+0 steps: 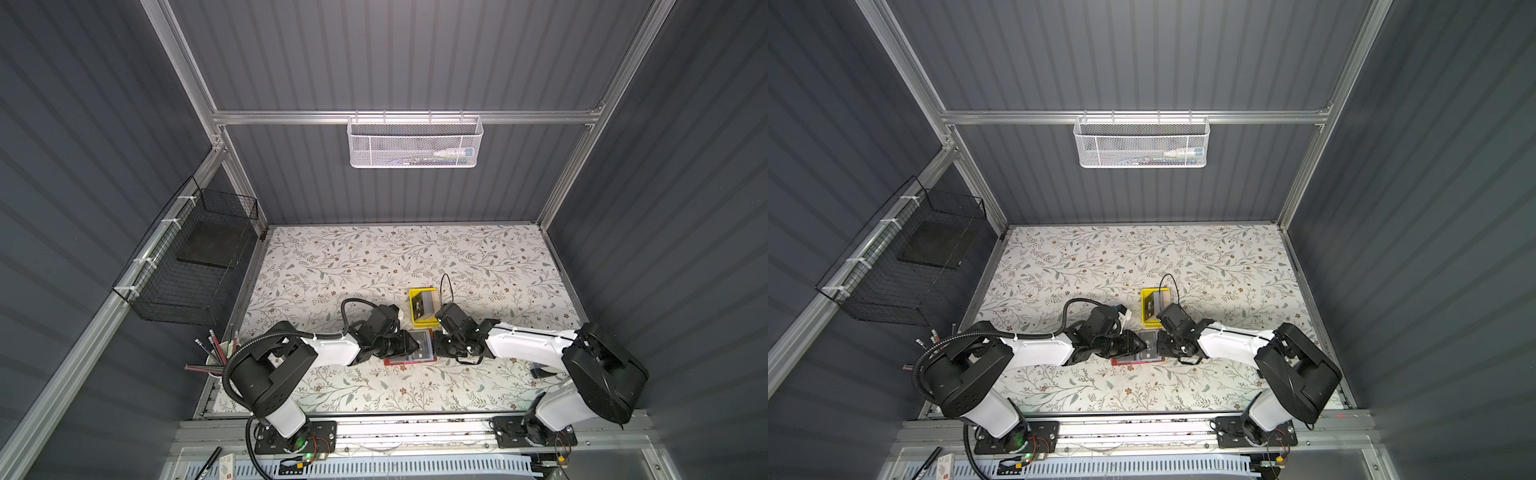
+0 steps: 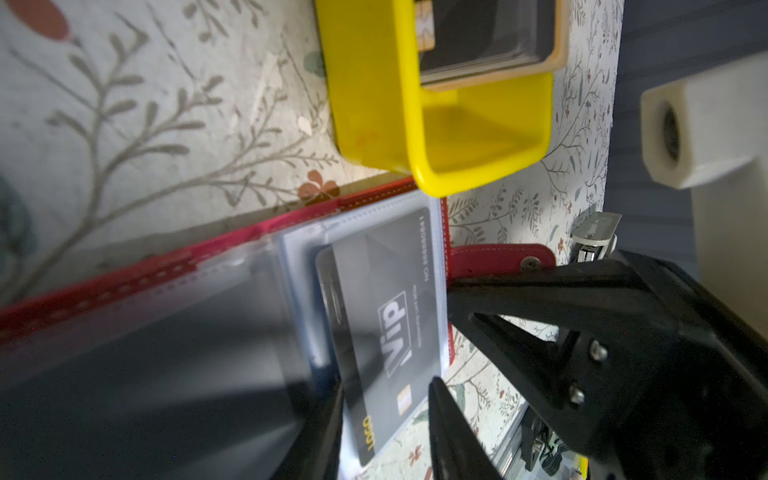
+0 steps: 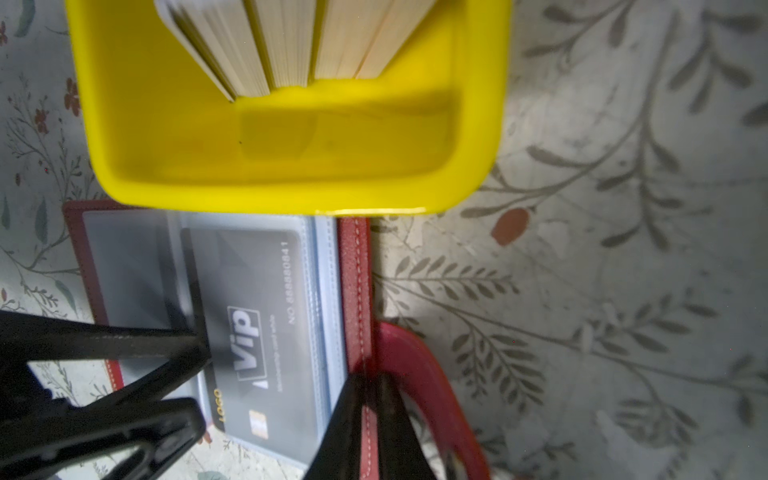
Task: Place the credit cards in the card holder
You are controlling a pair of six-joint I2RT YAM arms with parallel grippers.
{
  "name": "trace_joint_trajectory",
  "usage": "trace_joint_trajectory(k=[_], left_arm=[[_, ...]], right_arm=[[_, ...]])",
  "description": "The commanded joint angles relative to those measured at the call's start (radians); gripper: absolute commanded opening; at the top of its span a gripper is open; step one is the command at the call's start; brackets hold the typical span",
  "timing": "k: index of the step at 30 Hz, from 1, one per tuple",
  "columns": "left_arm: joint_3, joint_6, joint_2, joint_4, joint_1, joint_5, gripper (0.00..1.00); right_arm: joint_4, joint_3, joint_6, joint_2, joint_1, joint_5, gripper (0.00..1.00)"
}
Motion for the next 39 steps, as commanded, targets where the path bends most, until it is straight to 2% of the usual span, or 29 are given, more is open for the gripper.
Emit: trace_joint_trajectory(k=[1,6,13,17,23,31,39], left_arm=[[-0.002,0.042,-0.060,-0.057,0.005,-0.004,0.36],[-0.013,0.083,-0.142,-0.105,0.030,-0.048,0.36],[-0.050,0.132,-0.209,-0.116,0.063,-0.022,0.37],[-0.064,0.147,-0.208,-0.110,0.064,0.004,0.37],[-0.106,0.133,-0.190,-0.007,0.063,0.051,0.38],[-0.146,0.135,-0.170,0.058,0.062,0.053,0.38],[-0.117,0.139,-0.124,0.068,0.057,0.029,0.38]], right_arm=[[-0.028,0.018,-0.015,0.017,0.001,-0.001,0.13],[-0.027,0.012,-0.024,-0.015,0.002,-0.001,0.13],[-0.036,0.002,-0.029,-0.077,0.002,0.003,0.14],[-0.041,-0.004,-0.029,-0.112,0.002,-0.001,0.14],[-0.051,-0.015,-0.017,-0.161,0.004,-0.013,0.15],[-0.028,-0.043,0.018,-0.182,0.003,-0.020,0.15],[0.014,-0.047,0.023,-0.161,0.004,-0.033,0.15]])
